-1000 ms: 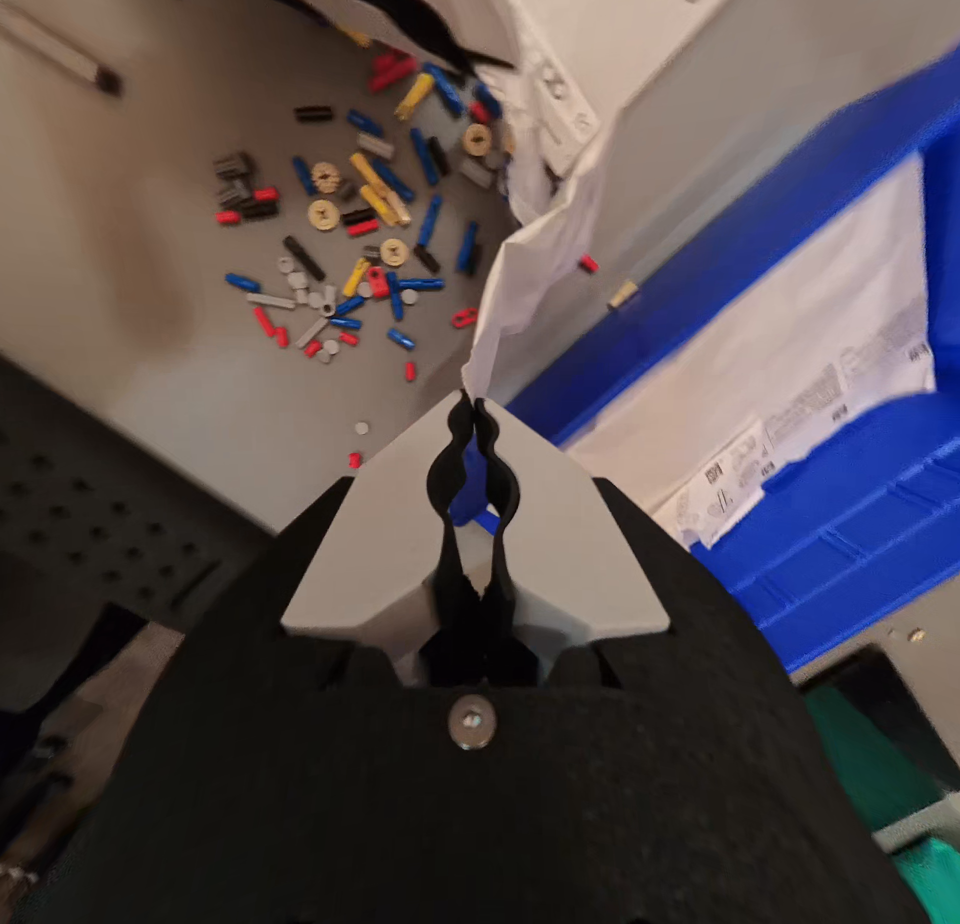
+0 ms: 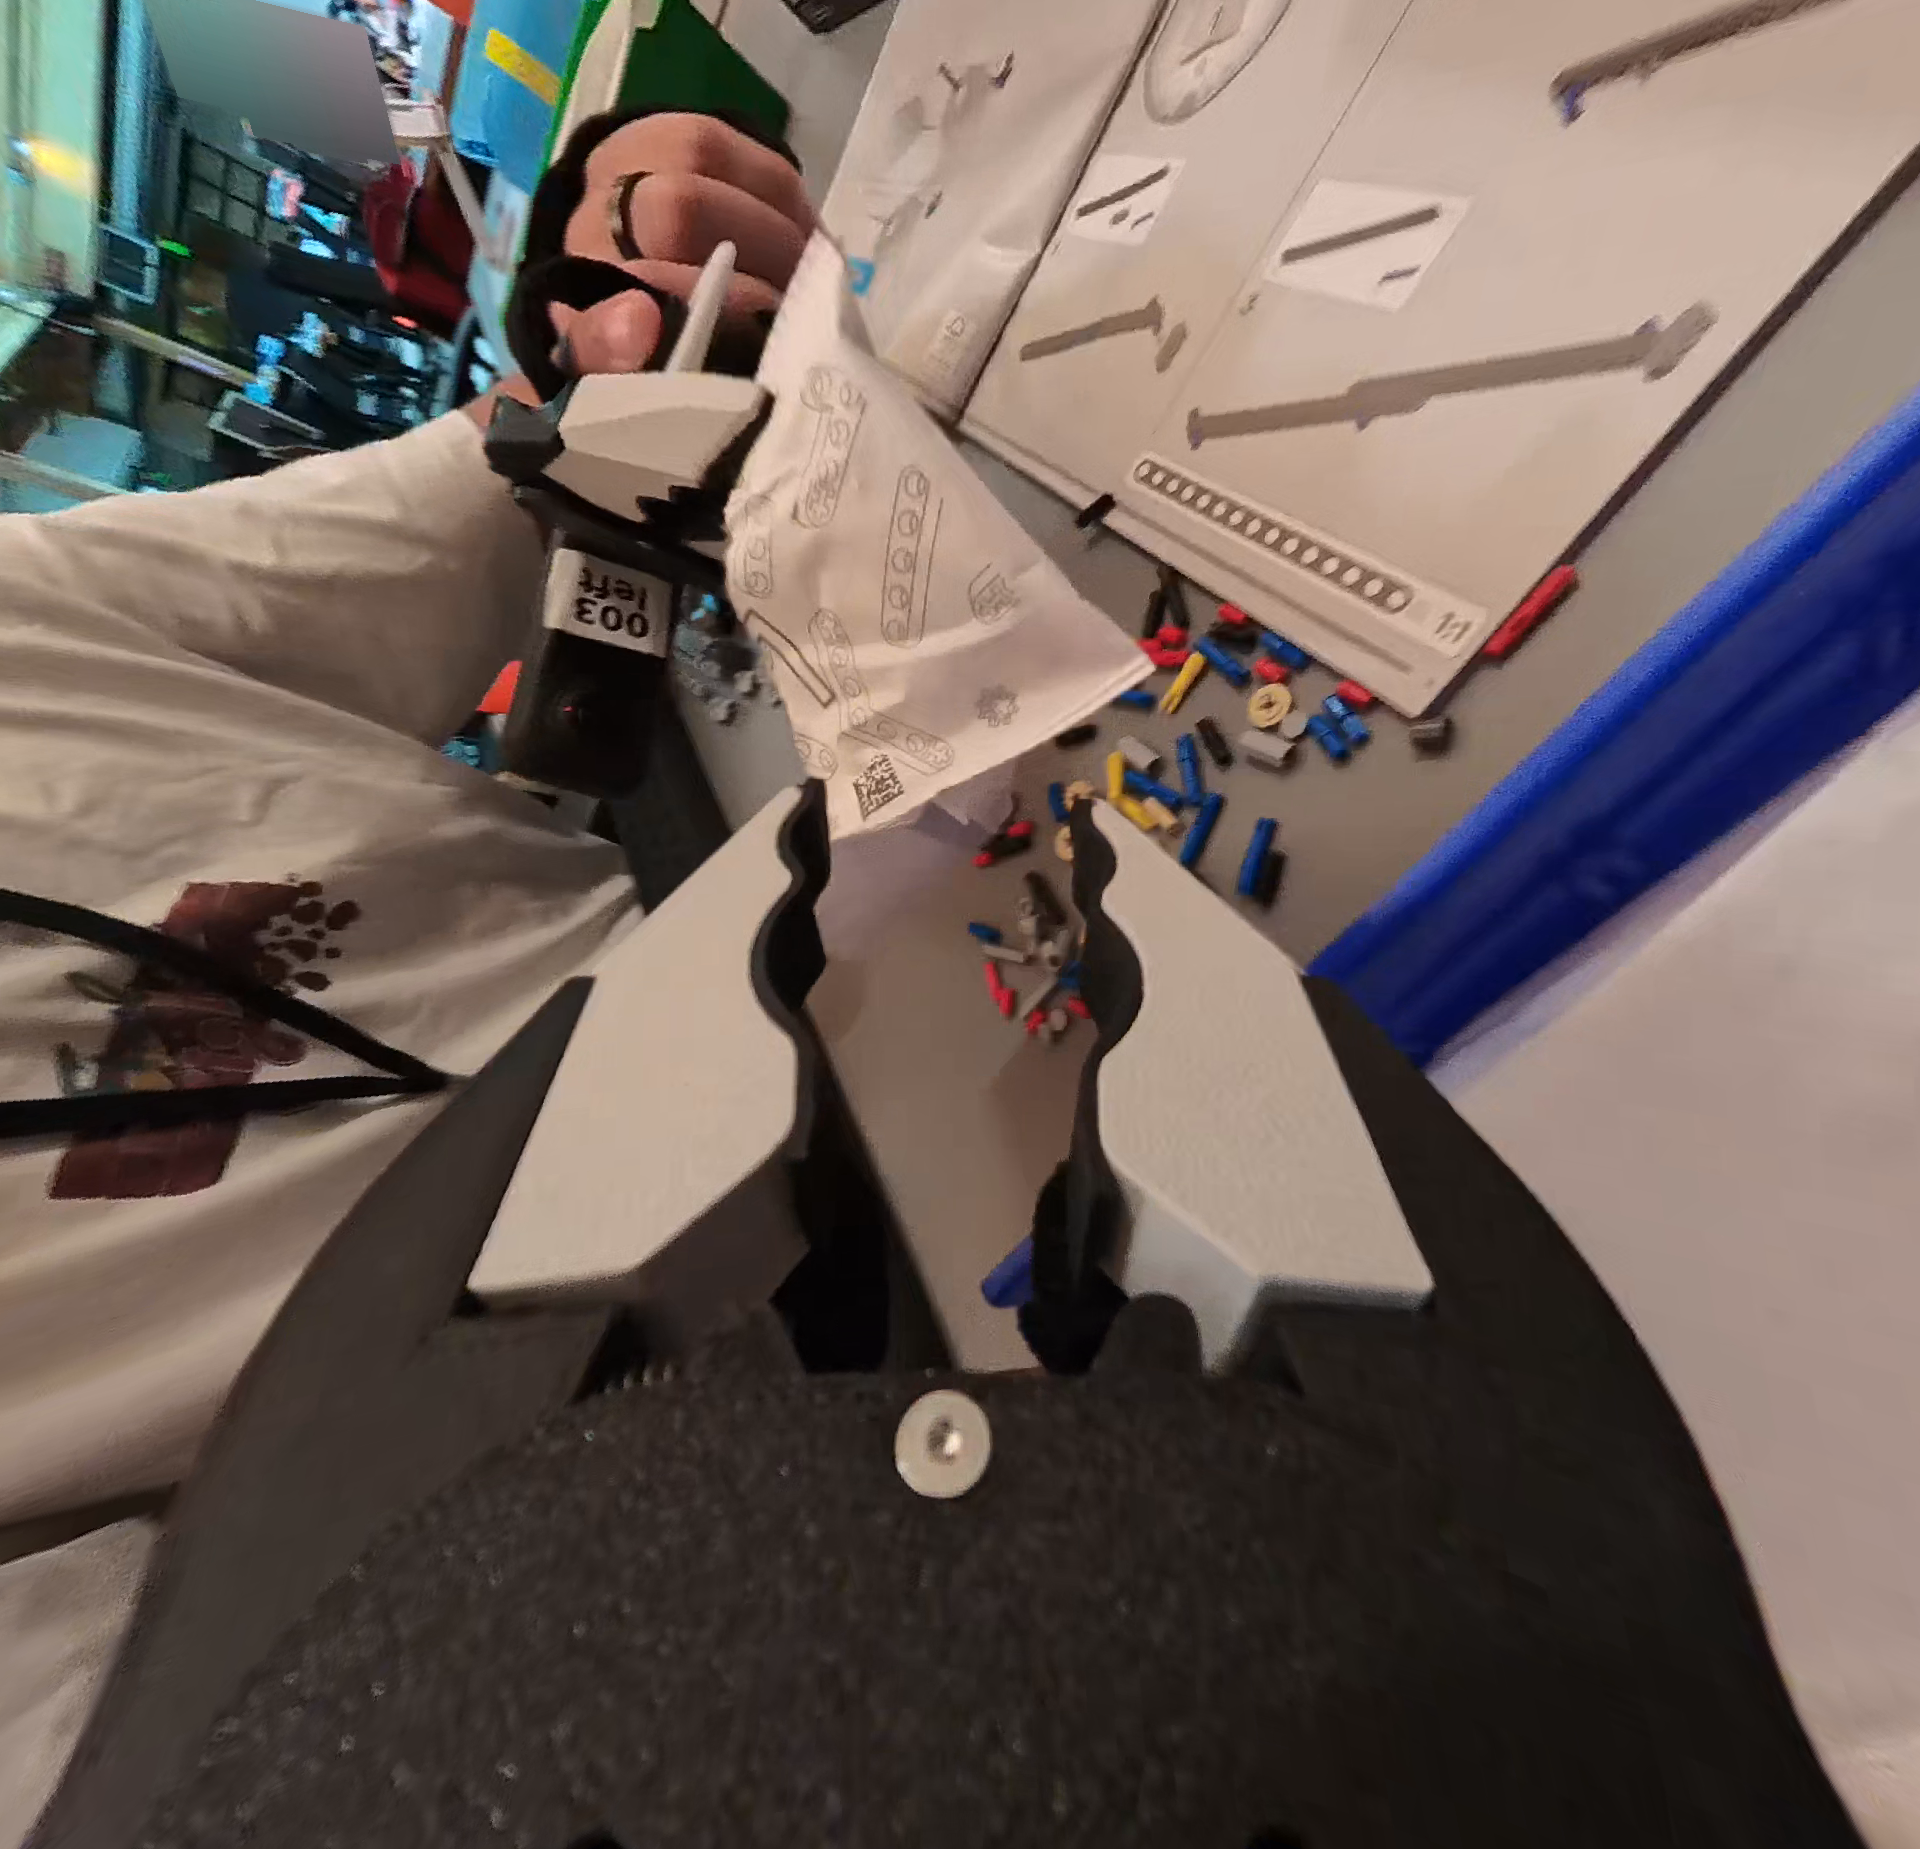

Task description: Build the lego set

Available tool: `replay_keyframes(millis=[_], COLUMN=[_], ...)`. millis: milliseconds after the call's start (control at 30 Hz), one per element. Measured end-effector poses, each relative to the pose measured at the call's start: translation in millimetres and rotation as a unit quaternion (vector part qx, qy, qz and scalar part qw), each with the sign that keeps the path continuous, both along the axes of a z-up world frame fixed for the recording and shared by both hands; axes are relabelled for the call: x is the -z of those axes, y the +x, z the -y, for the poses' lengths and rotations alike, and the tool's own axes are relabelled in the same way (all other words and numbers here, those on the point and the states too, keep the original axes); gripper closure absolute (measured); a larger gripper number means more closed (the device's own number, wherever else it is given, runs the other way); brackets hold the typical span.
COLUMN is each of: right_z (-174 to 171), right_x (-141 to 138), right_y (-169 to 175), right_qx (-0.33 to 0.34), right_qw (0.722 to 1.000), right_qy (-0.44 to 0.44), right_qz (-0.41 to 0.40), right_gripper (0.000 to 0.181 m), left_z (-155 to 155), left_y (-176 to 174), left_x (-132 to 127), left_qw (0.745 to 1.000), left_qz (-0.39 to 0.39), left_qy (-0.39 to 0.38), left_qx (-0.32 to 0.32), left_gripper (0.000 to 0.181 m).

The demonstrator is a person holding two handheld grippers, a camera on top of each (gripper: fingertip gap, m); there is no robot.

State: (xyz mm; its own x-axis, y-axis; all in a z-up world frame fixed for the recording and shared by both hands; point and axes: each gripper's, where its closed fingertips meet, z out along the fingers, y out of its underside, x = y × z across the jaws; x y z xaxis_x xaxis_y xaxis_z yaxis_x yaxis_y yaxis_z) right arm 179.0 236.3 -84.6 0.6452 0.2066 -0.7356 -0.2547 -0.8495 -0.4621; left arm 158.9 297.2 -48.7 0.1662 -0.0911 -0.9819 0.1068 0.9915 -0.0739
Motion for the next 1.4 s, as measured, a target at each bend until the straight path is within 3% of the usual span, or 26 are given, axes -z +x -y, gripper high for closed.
replay_keyframes(millis=[100, 167, 233, 400, 533, 800, 1000, 1133, 1233, 1267, 1333, 1400], right_z=[-1, -5, -6, 1, 5, 2, 5, 12, 15, 15, 15, 14], right_x=[0, -4, 5, 14, 23, 28, 29, 23, 15, 13, 7, 3], right_y=[-9, -11, -2, 13, 2, 22, 26, 30, 28, 28, 21, 26], right_qx=[0.009, 0.020, 0.043, 0.087, 0.060, 0.051, 0.053, 0.063, 0.064, 0.061, 0.049, 0.061], right_qw=[1.000, 0.998, 0.999, 0.995, 0.987, 0.951, 0.944, 0.934, 0.924, 0.918, 0.916, 0.907], right_qy=[-0.017, -0.009, -0.012, 0.006, -0.003, -0.014, -0.010, 0.008, 0.025, 0.030, 0.045, 0.040], right_qz=[-0.025, -0.051, -0.028, 0.047, 0.152, 0.306, 0.326, 0.351, 0.376, 0.392, 0.396, 0.414], right_gripper=[0.149, 0.171, 0.179, 0.181, 0.181, 0.181, 0.181, 0.181, 0.181, 0.181, 0.181, 0.181], left_z=[3, 5, 4, 4, 12, 6, -6, -17, -23, -21, -11, 9], left_y=[-1, -1, 1, 1, 0, 16, 13, 5, 3, 1, -1, -10], left_x=[-1, 3, 9, 53, 84, 102, 103, 97, 94, 92, 85, 77], left_qw=[1.000, 1.000, 1.000, 0.995, 0.987, 0.983, 0.983, 0.969, 0.933, 0.910, 0.842, 0.744], left_qz=[0.007, 0.006, -0.004, -0.080, -0.112, -0.142, -0.176, -0.235, -0.298, -0.328, -0.392, -0.470], left_qy=[0.001, 0.004, 0.003, 0.056, 0.115, 0.114, 0.044, -0.079, -0.200, -0.252, -0.366, -0.461], left_qx=[0.002, 0.003, 0.002, 0.013, 0.024, 0.002, -0.003, 0.007, 0.012, 0.025, 0.056, 0.111], left_gripper=[0.181, 0.181, 0.181, 0.181, 0.181, 0.181, 0.167, 0.159, 0.156, 0.156, 0.150, 0.148])
